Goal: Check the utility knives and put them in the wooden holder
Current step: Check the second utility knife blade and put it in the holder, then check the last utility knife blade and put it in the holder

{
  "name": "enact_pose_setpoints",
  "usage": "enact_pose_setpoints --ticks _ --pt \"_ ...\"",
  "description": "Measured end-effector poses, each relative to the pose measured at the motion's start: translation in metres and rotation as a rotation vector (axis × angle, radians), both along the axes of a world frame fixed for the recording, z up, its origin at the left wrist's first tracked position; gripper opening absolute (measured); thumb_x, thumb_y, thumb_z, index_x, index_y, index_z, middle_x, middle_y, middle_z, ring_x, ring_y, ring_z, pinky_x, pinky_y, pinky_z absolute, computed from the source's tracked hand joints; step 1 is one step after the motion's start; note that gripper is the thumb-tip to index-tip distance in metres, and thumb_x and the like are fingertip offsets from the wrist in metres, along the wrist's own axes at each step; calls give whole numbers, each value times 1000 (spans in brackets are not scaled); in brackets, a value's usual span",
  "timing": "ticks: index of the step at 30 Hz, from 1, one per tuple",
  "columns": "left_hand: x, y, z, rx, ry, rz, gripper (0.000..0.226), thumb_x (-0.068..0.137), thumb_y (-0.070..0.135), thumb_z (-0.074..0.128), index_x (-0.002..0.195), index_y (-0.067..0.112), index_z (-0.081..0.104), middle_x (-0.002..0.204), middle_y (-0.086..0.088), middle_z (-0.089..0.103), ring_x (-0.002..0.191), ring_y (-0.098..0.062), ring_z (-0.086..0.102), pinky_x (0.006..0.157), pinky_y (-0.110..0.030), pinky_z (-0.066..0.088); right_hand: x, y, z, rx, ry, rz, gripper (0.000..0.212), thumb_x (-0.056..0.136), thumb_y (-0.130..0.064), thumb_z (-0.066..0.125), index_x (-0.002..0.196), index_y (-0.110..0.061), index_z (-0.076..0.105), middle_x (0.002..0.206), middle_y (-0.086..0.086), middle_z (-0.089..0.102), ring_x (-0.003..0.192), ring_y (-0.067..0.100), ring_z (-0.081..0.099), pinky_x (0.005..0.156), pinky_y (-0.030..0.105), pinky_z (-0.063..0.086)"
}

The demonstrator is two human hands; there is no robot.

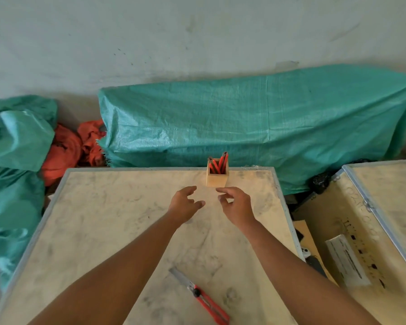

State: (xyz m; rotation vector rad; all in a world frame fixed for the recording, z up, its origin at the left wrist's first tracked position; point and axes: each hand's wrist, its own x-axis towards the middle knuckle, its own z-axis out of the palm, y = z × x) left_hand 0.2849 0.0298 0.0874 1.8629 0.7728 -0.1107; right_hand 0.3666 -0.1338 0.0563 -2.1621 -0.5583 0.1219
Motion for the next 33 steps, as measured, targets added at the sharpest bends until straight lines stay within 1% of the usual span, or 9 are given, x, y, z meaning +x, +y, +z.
enact_pose_setpoints --ticks 2,7,11,15,21,23,26,28,33 --pt "-30 -6 -4 -16 -6 33 68 80 24 81 142 20 51 146 -7 53 119 -28 63 96 -43 55 -20 -4 1 -2 43 34 25 90 -4 71 111 -16 77 112 2 75 84 10 69 81 5 48" --pt "-106 -29 -27 -83 -1 132 70 79 25 81 142 18 51 145 -7 54 115 -25 65 95 -38 54 -67 -18 -11 -69 134 162 24 90 -6 70 110 -16 77 111 2 76 82 13 69 84 19 55" --pt "-161 -57 -54 -165 55 226 69 80 20 80 142 16 50 145 -7 53 117 -25 63 93 -36 53 -98 -30 -29 -171 258 245 22 91 -8 70 110 -16 78 109 1 77 80 12 68 71 0 45" --pt "-205 -96 -82 -168 161 300 78 76 17 84 143 12 47 144 -8 53 119 -28 60 92 -40 55 -125 -41 -52 -316 380 379 23 92 -8 67 111 -17 77 114 -2 76 84 6 67 66 -4 43" --pt "-223 -148 -104 -125 227 271 77 79 16 81 146 8 43 144 -10 50 99 -18 63 80 -25 52 -148 -45 -74 -468 461 552 32 91 -7 65 119 -21 73 121 1 72 106 13 68 93 20 51" --pt "-220 -159 -111 -131 211 281 72 82 13 78 145 8 44 140 -7 49 91 -14 62 72 -20 51 -152 -44 -78 -477 474 573 36 90 -2 65 121 -19 73 122 2 74 109 13 69 100 23 51" --pt "-215 -170 -119 -73 162 288 50 86 3 68 134 10 56 126 -4 52 75 -4 58 58 -8 48 -157 -43 -83 -485 454 594 39 87 1 67 121 -18 73 121 3 75 111 14 70 103 22 49" --pt "-213 -174 -120 -61 128 328 41 89 -4 60 129 5 59 118 -2 51 71 0 54 59 -3 47 -158 -42 -86 -487 429 600 39 85 2 67 118 -16 75 119 4 75 112 15 69 101 19 47" --pt "-213 -174 -126 -62 87 372 51 88 -7 57 137 9 55 117 -5 54 74 -1 55 65 -2 46 -153 -45 -89 -436 481 544 33 85 2 69 113 -16 76 114 2 76 103 11 69 100 21 50"
